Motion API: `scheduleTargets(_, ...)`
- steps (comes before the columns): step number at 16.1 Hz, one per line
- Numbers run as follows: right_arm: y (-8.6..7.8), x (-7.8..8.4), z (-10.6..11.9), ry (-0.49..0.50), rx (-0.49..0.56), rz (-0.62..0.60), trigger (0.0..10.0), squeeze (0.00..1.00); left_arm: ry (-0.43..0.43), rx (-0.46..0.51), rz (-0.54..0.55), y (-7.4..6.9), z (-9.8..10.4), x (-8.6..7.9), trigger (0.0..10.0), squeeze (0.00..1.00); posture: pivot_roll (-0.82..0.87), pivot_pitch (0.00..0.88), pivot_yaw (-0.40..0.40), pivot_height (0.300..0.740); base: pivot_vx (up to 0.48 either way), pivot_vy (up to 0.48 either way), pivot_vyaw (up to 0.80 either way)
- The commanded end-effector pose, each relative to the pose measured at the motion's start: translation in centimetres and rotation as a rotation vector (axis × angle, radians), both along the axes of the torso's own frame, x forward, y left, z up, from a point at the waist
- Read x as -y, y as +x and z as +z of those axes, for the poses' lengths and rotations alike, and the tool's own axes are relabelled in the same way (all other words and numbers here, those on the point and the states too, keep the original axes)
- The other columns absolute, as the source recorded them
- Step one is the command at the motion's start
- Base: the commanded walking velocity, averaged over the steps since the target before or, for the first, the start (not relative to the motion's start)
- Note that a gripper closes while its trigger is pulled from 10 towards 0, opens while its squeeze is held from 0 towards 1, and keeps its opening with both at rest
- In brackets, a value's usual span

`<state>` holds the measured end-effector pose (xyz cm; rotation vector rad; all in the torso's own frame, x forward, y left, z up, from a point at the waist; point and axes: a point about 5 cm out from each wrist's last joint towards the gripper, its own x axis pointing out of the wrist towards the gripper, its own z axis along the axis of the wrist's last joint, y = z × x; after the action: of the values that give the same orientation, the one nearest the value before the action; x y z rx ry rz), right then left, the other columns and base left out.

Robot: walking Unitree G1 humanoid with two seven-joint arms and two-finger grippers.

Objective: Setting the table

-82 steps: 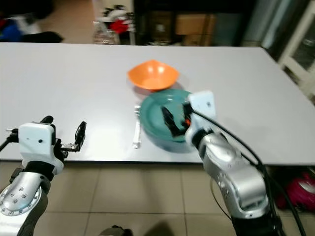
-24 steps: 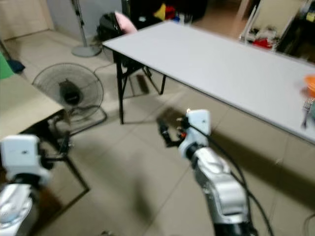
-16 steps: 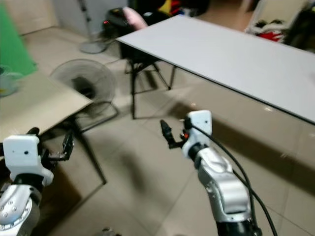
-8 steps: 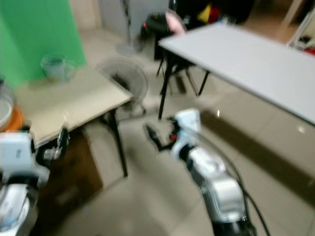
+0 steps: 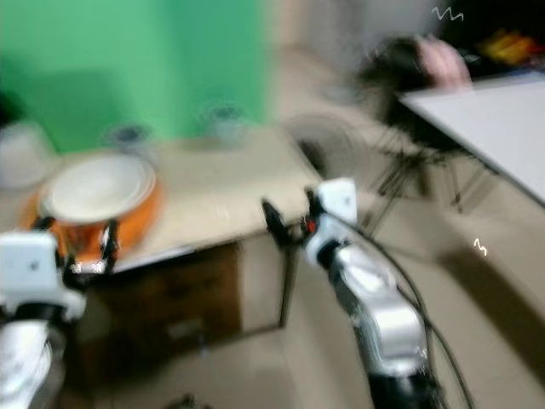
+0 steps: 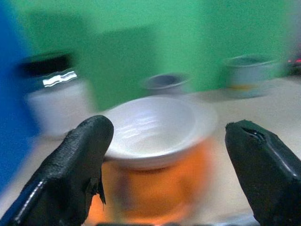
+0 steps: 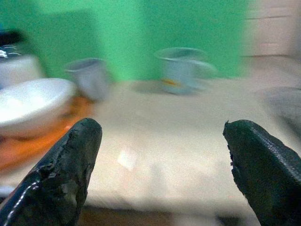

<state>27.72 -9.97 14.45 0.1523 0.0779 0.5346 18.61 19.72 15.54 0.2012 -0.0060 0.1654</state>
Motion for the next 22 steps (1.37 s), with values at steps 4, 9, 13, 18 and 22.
scheduleTargets(4, 0.7, 1.9, 1.5, 0.079, 0.069, -0.095, 10.0, 0.0, 0.035, 0.062, -0.112, 0.4, 1.8, 1.6, 10.0, 0.0, 0.01, 0.0, -0.015, 0.74, 0.347, 0.0, 0.2)
scheduleTargets(9, 2.4, 2.3, 1.6, -0.002, 0.081, -0.115, 10.0, 0.0, -0.024, 0.067, -0.05, 0.7, 2.3, 0.2, 10.0, 0.0, 0.02, 0.0, -0.021, 0.74, 0.329, 0.0, 0.0)
scheduleTargets(13, 3.5, 2.5, 1.5, -0.045, 0.086, -0.119, 10.0, 0.0, -0.008, 0.05, -0.066, 0.7, 2.4, 0.0, 10.0, 0.0, 0.03, 0.0, -0.032, 0.74, 0.326, 0.0, 0.0)
scheduleTargets(18, 4.7, 2.8, 1.7, -0.057, 0.085, -0.124, 10.0, 0.0, 0.0, 0.033, -0.077, 0.4, 2.3, 0.1, 10.0, 0.0, 0.04, 0.0, -0.045, 0.74, 0.322, 0.0, 0.0)
scheduleTargets(22, 6.2, 4.0, 1.2, -0.088, 0.064, -0.158, 10.0, 0.11, 0.017, 0.001, -0.168, 0.6, 2.4, 0.7, 10.0, 0.0, 0.03, 0.005, -0.045, 0.74, 0.071, 0.0, 0.0)
